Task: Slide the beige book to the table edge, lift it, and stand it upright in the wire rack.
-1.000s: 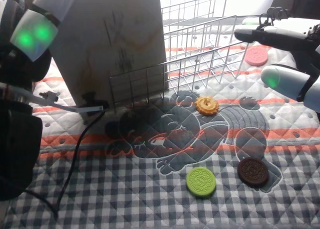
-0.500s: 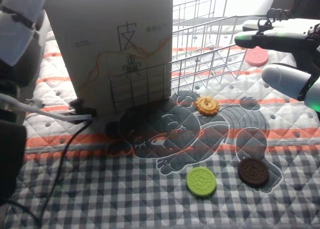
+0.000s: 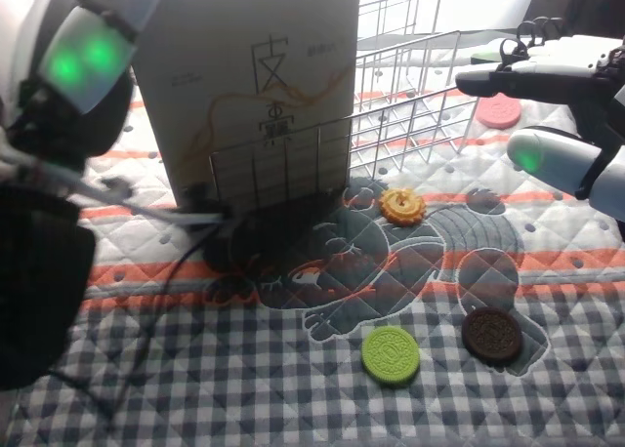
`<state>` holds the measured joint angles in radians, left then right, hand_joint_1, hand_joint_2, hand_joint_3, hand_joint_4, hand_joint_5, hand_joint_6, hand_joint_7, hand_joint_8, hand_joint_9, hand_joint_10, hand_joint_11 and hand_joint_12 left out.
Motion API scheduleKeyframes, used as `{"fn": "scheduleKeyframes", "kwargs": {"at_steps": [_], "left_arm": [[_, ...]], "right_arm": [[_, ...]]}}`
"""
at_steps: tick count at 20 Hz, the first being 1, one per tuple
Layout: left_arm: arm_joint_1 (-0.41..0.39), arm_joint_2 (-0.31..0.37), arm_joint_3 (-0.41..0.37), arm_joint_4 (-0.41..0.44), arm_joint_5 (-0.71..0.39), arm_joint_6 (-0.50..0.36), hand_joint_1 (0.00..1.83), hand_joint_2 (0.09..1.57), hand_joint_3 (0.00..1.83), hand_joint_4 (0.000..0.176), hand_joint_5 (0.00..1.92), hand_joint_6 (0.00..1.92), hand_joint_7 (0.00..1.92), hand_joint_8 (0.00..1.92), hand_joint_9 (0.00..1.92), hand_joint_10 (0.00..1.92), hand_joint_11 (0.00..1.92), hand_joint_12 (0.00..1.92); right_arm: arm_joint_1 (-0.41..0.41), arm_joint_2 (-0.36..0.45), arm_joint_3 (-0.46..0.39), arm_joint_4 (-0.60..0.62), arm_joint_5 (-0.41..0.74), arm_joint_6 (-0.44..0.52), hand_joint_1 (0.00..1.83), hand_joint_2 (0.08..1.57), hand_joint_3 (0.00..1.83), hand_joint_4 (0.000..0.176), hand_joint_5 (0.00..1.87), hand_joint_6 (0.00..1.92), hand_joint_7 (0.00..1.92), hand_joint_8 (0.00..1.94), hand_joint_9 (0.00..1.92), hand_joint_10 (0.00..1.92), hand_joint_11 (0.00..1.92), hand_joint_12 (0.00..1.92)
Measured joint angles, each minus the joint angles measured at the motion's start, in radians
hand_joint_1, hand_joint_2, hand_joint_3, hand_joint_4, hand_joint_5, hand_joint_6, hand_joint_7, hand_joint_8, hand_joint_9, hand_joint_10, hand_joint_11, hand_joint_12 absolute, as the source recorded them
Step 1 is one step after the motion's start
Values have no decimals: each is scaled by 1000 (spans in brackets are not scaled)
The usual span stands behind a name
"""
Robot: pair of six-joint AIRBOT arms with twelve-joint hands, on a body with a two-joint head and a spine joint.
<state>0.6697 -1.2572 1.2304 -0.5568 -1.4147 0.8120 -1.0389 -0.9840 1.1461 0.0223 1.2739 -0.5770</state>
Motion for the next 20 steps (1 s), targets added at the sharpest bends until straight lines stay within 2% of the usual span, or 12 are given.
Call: {"fn": "scheduleKeyframes", "kwargs": {"at_steps": [1, 2, 3, 4, 5, 6, 9, 13, 16, 18, 19, 20], "left_arm": [[11, 24, -5, 1, 9, 2, 432, 927, 1, 176, 0, 0, 0, 0, 0, 0, 0, 10], [31, 75, -20, 17, 24, 9, 436, 940, 0, 176, 0, 0, 0, 0, 105, 17, 0, 650], [36, 86, -24, 20, 25, 14, 436, 940, 0, 176, 0, 0, 0, 0, 105, 17, 0, 650], [52, 135, -46, 45, 31, 32, 491, 935, 0, 176, 0, 0, 41, 6, 190, 56, 0, 1138], [66, 171, -63, 76, 34, 47, 477, 943, 0, 176, 0, 0, 7, 398, 37, 715, 0, 1623], [80, 206, -79, 106, 35, 53, 485, 950, 1, 176, 0, 0, 1, 79, 7, 142, 0, 1045], [181, 346, -172, 211, 22, 83, 371, 1010, 17, 176, 0, 0, 0, 0, 0, 0, 0, 38], [333, 441, -274, 261, -49, 85, 249, 1103, 6, 147, 0, 0, 12, 4, 26, 9, 0, 0], [385, 449, -300, 288, -118, 58, 303, 1068, 0, 53, 79, 3, 185, 11, 186, 5, 0, 615], [404, 458, -317, 306, -170, 51, 193, 1151, 17, 35, 10, 0, 206, 4, 181, 7, 0, 408], [406, 459, -322, 315, -184, 42, 126, 1227, 6, 19, 1, 0, 215, 1, 213, 5, 0, 436], [393, 457, -319, 351, -186, 36, 24, 1272, 16, 5, 8, 3, 170, 1, 190, 2, 0, 442]], "right_arm": [[0, 2, -1, 1, 0, 0, 247, 1442, 0, 0, 555, 0, 493, 1, 455, 1, 483, 2], [0, 13, -13, 5, 0, 0, 249, 1450, 3, 0, 557, 2, 501, 4, 464, 4, 495, 7], [0, 16, -14, 4, 0, 0, 249, 1450, 3, 0, 557, 2, 501, 4, 464, 4, 495, 7], [0, 27, -18, -3, 0, 0, 257, 1459, 7, 0, 565, 5, 509, 7, 469, 6, 507, 12], [0, 40, -27, -2, 0, -1, 263, 1469, 10, 0, 539, 0, 483, 1, 452, 0, 494, 6], [0, 53, -35, 0, 0, -6, 307, 1496, 9, 0, 506, 0, 465, 1, 438, 1, 481, 1], [-1, 109, -74, 9, 11, -55, 296, 1492, 3, 0, 498, 1, 460, 1, 414, 0, 429, 0], [-88, 151, -119, 67, 139, -62, 329, 1413, 0, 0, 384, 0, 372, 1, 333, 0, 328, 0], [-187, 188, -163, 166, 288, -103, 447, 1397, 0, 0, 259, 0, 312, 2, 296, 2, 302, 2], [-207, 202, -179, 196, 362, -114, 750, 1343, 0, 0, 228, 0, 342, 5, 283, 2, 247, 3], [-207, 202, -180, 182, 373, -121, 868, 1331, 0, 22, 80, 0, 297, 2, 240, 1, 187, 0], [-207, 202, -183, 148, 375, -121, 968, 1274, 0, 94, 25, 0, 105, 0, 156, 0, 156, 0]]}}
